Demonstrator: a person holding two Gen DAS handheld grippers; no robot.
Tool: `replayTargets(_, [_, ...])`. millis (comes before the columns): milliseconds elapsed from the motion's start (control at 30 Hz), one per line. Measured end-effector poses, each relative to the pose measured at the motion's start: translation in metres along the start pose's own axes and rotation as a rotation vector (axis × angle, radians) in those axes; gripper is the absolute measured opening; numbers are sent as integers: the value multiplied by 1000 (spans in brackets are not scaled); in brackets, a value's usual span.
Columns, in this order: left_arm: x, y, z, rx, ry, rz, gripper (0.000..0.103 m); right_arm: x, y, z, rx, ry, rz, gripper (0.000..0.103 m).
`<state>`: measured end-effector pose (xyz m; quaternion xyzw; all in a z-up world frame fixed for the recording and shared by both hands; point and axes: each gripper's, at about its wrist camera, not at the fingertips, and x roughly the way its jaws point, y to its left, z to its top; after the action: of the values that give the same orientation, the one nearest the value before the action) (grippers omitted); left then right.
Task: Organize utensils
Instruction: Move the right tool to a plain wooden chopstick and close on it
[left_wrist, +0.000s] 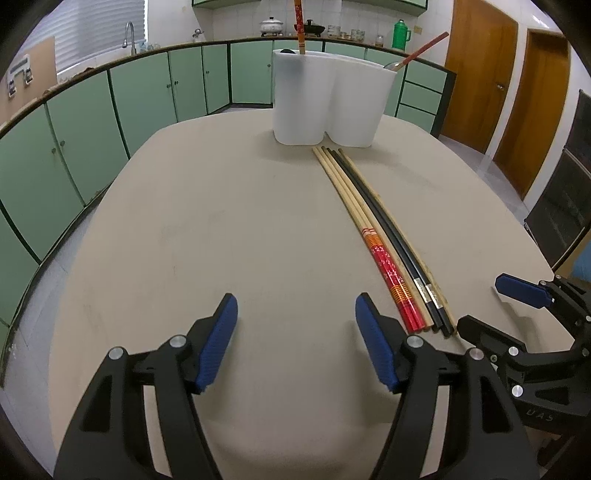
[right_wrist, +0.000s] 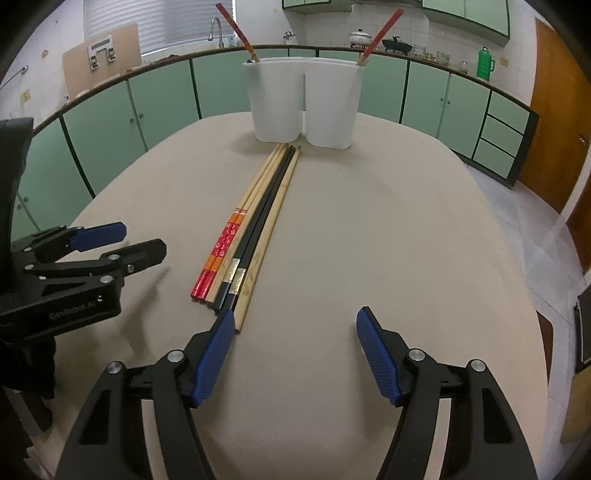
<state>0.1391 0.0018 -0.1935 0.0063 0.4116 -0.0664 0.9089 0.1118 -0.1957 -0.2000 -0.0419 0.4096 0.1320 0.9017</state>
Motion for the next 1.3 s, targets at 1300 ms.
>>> replayTargets(1300, [1, -8, -2, 9, 11, -12, 70, 2, -9, 0, 19, 15, -13, 36])
